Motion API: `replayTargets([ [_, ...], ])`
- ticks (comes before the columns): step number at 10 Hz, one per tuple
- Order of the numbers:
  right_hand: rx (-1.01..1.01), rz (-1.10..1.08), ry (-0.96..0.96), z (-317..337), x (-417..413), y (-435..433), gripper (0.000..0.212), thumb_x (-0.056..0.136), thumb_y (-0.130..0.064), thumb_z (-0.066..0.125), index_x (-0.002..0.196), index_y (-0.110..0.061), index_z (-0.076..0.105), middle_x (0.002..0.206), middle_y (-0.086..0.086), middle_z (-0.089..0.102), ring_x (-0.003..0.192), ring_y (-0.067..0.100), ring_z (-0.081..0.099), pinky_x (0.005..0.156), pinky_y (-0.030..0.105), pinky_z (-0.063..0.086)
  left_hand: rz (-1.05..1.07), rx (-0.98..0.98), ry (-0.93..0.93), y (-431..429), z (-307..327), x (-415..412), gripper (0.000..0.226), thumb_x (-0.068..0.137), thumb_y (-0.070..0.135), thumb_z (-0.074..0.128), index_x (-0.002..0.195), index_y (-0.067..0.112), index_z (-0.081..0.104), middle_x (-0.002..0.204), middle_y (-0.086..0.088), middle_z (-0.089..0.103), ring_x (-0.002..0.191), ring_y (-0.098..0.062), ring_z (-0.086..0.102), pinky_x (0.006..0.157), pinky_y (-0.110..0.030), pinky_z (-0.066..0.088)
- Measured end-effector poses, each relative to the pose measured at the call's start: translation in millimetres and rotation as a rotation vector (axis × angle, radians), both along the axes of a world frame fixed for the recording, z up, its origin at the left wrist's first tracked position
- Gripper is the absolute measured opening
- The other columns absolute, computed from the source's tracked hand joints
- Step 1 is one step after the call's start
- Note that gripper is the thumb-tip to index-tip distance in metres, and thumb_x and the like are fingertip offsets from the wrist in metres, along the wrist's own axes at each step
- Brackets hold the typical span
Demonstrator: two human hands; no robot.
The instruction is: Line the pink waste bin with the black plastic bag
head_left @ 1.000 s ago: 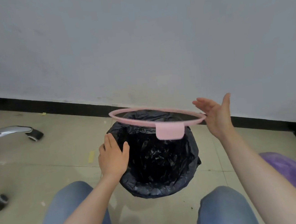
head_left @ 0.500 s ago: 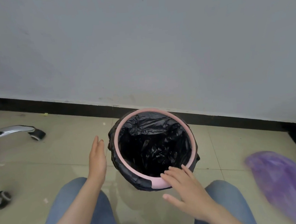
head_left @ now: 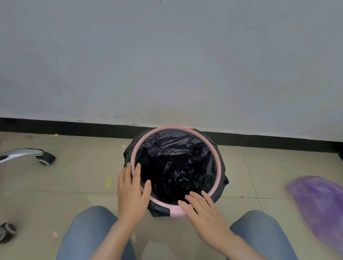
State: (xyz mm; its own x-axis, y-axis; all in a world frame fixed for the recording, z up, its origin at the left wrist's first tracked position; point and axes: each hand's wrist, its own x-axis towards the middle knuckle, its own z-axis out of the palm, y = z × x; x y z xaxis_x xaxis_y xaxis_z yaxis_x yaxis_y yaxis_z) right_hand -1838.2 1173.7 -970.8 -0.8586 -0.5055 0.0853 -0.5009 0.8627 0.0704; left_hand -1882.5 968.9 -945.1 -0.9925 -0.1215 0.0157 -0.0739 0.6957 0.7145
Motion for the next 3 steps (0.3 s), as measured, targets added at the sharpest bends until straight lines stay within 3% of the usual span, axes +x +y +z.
replayTargets([
  [1,0.022,-0.041,-0.066,7.2,-21.3,-14.2,0.081,0.042,-0.002,0.079,0.114,-0.018,0.047,0.105,0.004,0.07,0.108,0.022,0.059,0.103,0.041,0.028,-0.068,-0.172,0.04,3.0,-5.4,-0.7,0.067,0.08,0.045,0.025,0.133,0.008,0.043,0.144,-0.021,0.038,0.134,-0.03,0.024,0.105,-0.052,0.033],
  [2,-0.06,-0.1,-0.177,16.9,-50.3,-29.0,0.078,0.047,-0.005,0.08,0.116,-0.019,0.047,0.111,0.007,0.068,0.111,0.024,0.06,0.105,0.039,0.036,-0.152,-0.373,0.049,7.1,-9.4,-6.6,0.052,0.079,0.036,0.035,0.12,0.009,0.054,0.127,-0.024,0.057,0.121,-0.029,0.03,0.085,-0.056,0.049],
  [3,-0.253,-0.174,-0.321,53.0,-78.6,-44.1,0.062,0.081,-0.008,0.06,0.136,-0.017,0.033,0.143,0.014,0.04,0.137,0.029,0.028,0.114,0.042,0.019,-0.168,-0.472,0.079,9.5,-20.2,-13.5,0.054,0.077,0.036,0.035,0.126,0.016,0.043,0.129,-0.021,0.055,0.122,-0.035,0.04,0.083,-0.051,0.051],
])
